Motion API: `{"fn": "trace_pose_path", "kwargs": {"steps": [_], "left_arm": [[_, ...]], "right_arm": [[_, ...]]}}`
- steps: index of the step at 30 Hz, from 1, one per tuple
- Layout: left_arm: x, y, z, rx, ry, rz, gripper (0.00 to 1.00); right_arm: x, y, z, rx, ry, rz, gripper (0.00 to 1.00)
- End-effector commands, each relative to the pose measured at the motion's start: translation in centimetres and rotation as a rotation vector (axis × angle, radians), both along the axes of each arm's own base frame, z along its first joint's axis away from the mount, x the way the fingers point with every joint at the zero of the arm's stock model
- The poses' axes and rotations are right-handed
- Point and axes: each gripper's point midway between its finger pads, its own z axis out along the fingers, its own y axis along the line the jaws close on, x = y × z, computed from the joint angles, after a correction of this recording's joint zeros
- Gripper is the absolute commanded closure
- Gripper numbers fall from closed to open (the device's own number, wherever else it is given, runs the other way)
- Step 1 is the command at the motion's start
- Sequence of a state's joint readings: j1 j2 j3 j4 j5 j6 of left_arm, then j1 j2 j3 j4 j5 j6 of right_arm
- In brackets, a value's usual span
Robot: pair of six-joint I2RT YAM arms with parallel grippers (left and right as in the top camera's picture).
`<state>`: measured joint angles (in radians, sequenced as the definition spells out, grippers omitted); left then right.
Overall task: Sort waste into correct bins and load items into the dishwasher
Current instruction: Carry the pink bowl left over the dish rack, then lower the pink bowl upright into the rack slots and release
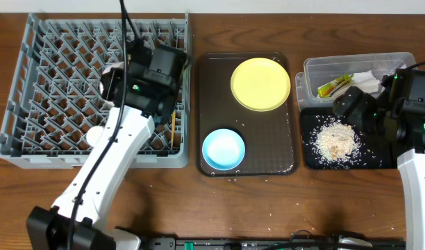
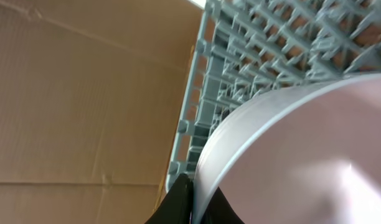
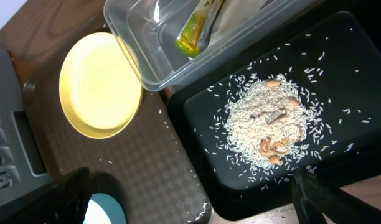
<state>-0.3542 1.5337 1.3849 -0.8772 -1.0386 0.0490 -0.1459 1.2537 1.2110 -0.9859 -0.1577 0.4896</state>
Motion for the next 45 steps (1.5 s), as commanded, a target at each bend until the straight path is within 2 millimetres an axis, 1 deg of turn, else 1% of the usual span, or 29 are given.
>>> {"fn": "trace_pose_path", "kwargs": {"steps": [1,6,10,16,21,26,31,33,37,40,43,45], "left_arm": [[-0.5,1.3,-2.4,0.052,0.025,0.069,0.93],[-0.5,1.9,-4.4,0.129,0.012,0.119,0.93],[0.0,2.0,-5.6,0.195,0.035,0.135,0.93],[0.7,1.8,-7.5,0.213,0.064,0.139,0.93],[0.9,1.7,-8.4,0.221,0.085,0.138,0.92],[0.9,1.2,-8.8,0.195,0.076,0.129,0.93],[1.0,-0.2,-10.7,0.090,0.118,0.086,0.92],[1.0,-0.4,-11.0,0.071,0.120,0.083,0.92],[1.0,-0.5,-11.0,0.068,0.121,0.081,0.92],[1.0,-0.3,-10.6,0.095,0.115,0.087,0.92],[0.9,0.5,-8.8,0.198,0.075,0.111,0.93],[0.8,1.0,-7.0,0.294,0.032,0.133,0.93]], "right_arm": [[0.0,-0.2,0.1,0.002,0.000,-0.011,0.01],[0.0,-0.2,0.1,0.002,-0.001,-0.011,0.01],[0.0,-0.2,0.1,0.002,0.000,-0.011,0.01],[0.0,-0.2,0.1,0.002,0.000,-0.011,0.01],[0.0,-0.2,0.1,0.002,0.000,-0.011,0.01],[0.0,-0.2,0.1,0.002,0.000,-0.011,0.01],[0.0,-0.2,0.1,0.002,0.000,-0.011,0.01],[0.0,-0.2,0.1,0.002,0.000,-0.011,0.01],[0.0,-0.3,0.1,0.002,0.000,-0.011,0.01],[0.0,-0.2,0.1,0.002,0.000,-0.011,0.01],[0.0,-0.2,0.1,0.002,0.000,-0.011,0.01],[0.0,-0.2,0.1,0.002,0.000,-0.011,0.01]]}}
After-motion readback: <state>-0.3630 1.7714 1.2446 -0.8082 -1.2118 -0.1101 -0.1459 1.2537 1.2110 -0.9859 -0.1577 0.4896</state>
